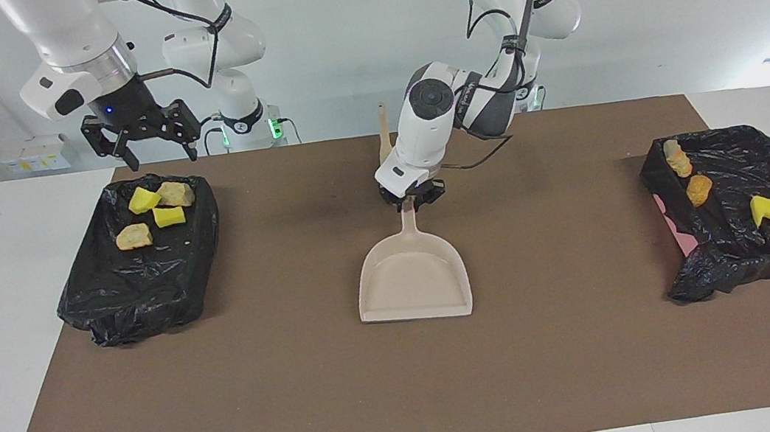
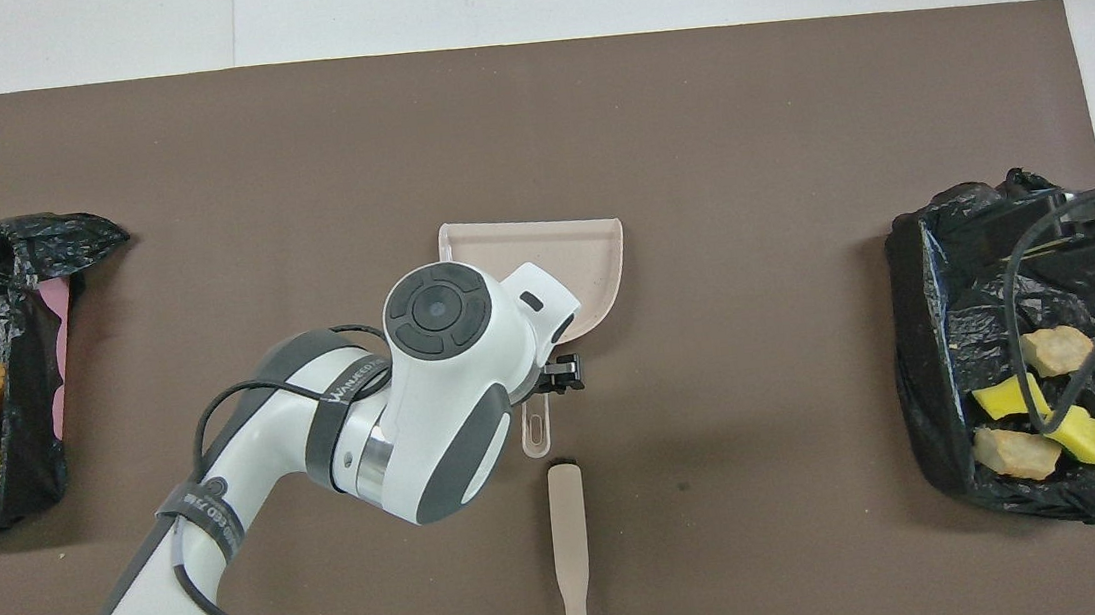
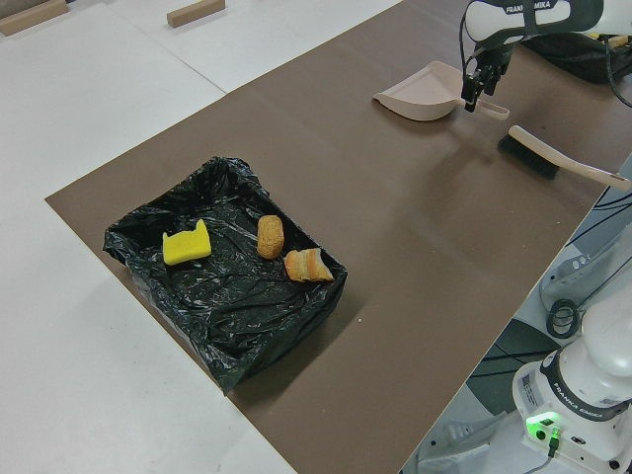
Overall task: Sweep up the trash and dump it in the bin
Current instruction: 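Set the dustpan down and open the left gripper, withdrawing it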
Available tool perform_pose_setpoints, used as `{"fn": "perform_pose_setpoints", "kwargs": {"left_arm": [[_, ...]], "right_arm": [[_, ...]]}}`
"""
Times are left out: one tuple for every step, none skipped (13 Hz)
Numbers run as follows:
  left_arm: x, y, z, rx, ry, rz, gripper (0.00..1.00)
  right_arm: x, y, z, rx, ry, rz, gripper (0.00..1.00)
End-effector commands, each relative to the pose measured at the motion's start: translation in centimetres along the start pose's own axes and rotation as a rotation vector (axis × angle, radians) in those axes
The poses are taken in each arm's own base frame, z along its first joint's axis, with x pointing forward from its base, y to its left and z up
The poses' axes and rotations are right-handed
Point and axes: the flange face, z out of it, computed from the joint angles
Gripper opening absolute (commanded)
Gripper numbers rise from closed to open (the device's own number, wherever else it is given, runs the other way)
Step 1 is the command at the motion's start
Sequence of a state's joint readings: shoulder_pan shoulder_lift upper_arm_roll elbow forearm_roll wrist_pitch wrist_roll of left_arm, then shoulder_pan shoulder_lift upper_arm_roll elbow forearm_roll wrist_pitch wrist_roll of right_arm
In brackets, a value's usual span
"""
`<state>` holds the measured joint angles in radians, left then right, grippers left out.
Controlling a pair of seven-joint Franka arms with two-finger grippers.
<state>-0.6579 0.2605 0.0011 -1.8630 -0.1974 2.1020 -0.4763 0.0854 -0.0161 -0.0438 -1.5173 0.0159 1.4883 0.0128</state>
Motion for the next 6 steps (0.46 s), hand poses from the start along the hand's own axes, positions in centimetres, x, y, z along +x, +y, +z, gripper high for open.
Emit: {"fn": "perform_pose_setpoints", "kwargs": {"left_arm": [[2.3,-5.0,-2.6,-0.017,0.001,-0.095,1.00],[3.4,-7.0,-3.4,-0.021,0.011,-0.124,1.00],[4.2,-8.7,-4.1,-0.028,0.023,-0.149,1.00],[4.7,-9.9,-5.6,-0.040,0.045,-0.166,1.00],[5.3,-11.3,-7.1,-0.049,0.069,-0.185,1.00],[5.6,-13.2,-8.5,-0.055,0.084,-0.200,1.00]], "right_arm": [[-0.6,0.3,-0.1,0.011,0.010,-0.024,1.00],[-0.6,0.3,0.0,0.011,0.008,-0.024,1.00],[-0.6,0.3,0.0,0.011,0.008,-0.026,1.00],[-0.6,0.3,0.0,0.011,0.008,-0.026,1.00],[-0.6,0.3,0.0,0.011,0.008,-0.024,1.00],[-0.6,0.3,0.0,0.011,0.008,-0.023,1.00]]}}
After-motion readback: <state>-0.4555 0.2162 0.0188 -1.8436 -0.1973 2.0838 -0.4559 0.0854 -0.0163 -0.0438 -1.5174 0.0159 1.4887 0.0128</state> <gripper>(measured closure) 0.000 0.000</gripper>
